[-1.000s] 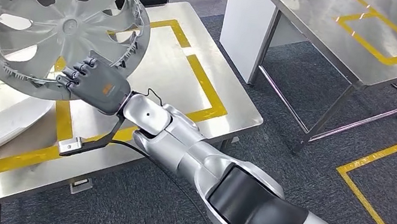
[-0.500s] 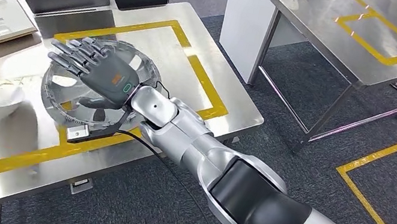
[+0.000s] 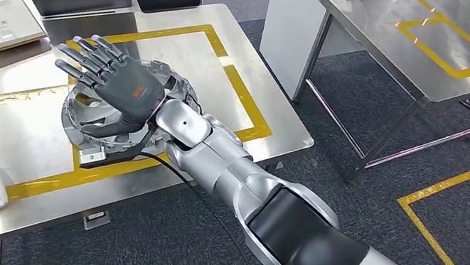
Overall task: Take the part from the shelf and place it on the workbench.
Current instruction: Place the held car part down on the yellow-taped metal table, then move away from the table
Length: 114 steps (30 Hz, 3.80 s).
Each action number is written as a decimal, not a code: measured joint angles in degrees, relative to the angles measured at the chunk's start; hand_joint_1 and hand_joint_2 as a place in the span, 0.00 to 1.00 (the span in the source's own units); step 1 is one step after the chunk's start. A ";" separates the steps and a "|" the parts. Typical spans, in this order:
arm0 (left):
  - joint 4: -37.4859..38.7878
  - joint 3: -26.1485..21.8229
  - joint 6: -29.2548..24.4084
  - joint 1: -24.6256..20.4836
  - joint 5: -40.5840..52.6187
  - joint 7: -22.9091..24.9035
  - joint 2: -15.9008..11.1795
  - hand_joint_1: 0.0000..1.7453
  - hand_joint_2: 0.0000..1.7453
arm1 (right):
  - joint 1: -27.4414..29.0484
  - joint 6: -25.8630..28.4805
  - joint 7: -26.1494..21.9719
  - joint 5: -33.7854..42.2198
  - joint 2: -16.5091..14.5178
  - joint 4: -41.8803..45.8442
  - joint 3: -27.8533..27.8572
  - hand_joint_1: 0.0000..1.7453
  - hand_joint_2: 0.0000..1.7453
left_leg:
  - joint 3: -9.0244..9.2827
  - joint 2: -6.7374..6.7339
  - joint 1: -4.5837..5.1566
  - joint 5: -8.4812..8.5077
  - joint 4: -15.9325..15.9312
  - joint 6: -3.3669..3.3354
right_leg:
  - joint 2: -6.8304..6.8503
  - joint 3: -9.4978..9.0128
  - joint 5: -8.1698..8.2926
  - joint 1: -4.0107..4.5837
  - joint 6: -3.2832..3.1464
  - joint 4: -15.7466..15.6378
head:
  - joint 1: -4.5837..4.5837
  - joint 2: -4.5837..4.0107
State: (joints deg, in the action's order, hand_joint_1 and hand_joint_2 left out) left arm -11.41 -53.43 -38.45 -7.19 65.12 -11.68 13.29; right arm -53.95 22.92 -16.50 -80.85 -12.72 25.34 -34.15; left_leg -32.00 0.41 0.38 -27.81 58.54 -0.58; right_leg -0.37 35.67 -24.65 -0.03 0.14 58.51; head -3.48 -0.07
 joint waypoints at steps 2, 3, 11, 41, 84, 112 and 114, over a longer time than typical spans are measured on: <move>0.02 -0.18 0.02 0.05 -0.31 -0.19 -0.02 0.00 0.00 | -0.09 0.10 -0.19 0.21 -0.17 0.01 0.36 0.00 0.00 | 0.29 -0.21 -0.40 0.66 -0.63 -0.52 | 0.01 0.57 -1.31 0.05 0.48 1.46 | -0.08 0.00; 0.03 -0.25 0.08 0.08 -0.40 -0.32 -0.01 0.00 0.00 | -0.09 0.18 -0.34 0.31 -0.21 0.02 0.48 0.00 0.00 | 0.39 -0.32 -0.62 0.95 -0.87 -0.71 | 0.02 1.48 -2.87 0.03 0.72 3.73 | -0.18 0.00; 0.06 -0.67 0.45 0.52 -0.64 -1.15 -0.14 0.00 0.00 | 0.93 1.02 -1.14 0.61 -0.22 0.14 1.04 0.00 0.00 | -0.31 -0.37 -1.23 0.57 0.23 0.26 | 0.22 0.46 -2.46 -1.29 2.09 5.08 | -0.37 0.00; 0.07 -0.88 1.40 0.01 0.87 -1.81 -0.74 0.00 0.00 | 4.46 2.40 -2.61 2.18 1.06 3.39 3.29 0.00 0.00 | -4.63 -0.69 -0.80 3.61 0.69 -0.25 | 0.12 0.05 -4.20 -0.65 1.33 8.84 | -0.60 0.00; 0.14 -1.92 2.15 1.23 -2.72 -3.99 -1.21 0.00 0.00 | 5.14 -1.70 -4.97 3.09 -2.35 6.39 3.84 0.00 0.00 | -10.35 -0.43 -0.95 -4.02 16.94 3.25 | 0.73 0.06 0.47 -0.16 -2.07 -0.45 | -0.76 0.00; -1.70 2.04 6.65 1.70 -8.52 2.52 -2.37 0.00 1.00 | 12.10 -5.72 -3.75 14.65 -1.15 2.91 7.21 0.00 1.00 | -4.74 -0.97 -0.53 5.36 -0.54 0.81 | 0.60 -4.05 -3.18 0.75 -0.86 -0.78 | -1.15 0.00; -2.09 3.54 7.78 2.21 -10.54 2.85 -2.79 0.00 1.00 | 14.09 -6.32 -3.03 17.04 -0.68 2.74 8.05 0.00 1.00 | -4.77 -0.95 -0.53 5.64 -0.72 0.99 | 0.61 -3.94 -3.04 0.76 -1.00 -0.74 | -1.14 0.00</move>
State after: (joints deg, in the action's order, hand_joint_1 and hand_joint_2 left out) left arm -13.50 -49.89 -30.67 -4.98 54.58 -8.83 10.50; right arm -39.86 16.60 -19.53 -63.81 -13.40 28.08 -26.10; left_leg -36.76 -0.54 -0.15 -22.17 57.82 0.42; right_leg 0.24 31.73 -27.69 0.73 -0.86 57.76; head -4.62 -0.07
